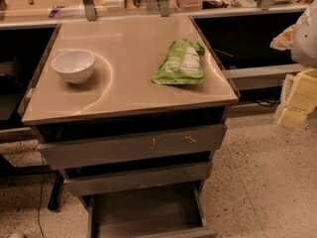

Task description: Close bottom drawer

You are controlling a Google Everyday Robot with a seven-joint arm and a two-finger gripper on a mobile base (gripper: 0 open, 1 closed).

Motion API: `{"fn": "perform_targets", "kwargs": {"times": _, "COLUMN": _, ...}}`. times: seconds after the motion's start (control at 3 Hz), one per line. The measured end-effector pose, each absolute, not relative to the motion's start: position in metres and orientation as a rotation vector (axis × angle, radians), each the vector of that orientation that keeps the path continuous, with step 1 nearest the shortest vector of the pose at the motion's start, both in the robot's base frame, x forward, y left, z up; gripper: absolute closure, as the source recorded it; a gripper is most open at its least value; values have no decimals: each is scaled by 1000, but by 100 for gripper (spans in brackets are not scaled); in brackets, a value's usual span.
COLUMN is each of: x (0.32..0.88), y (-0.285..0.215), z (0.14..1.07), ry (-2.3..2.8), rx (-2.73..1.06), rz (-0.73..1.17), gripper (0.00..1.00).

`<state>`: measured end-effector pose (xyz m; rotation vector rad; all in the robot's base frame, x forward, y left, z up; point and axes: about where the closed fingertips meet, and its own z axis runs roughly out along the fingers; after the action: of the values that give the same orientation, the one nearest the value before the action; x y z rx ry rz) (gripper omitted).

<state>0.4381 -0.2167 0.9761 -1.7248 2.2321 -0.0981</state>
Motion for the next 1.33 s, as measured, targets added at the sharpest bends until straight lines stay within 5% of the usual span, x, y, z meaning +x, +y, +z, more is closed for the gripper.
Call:
{"fn": "perform_targets", "kwargs": {"times": 0.33, "x": 438, "y": -217, "z": 976, "ry": 2232, "rx": -1725, "rz": -98, "gripper": 0}}
{"fn": "perform_targets", "kwargs": {"times": 1.33, "x": 438, "y": -217, "z": 976, "ry": 2232, "rx": -1725, "rz": -98, "gripper": 65}}
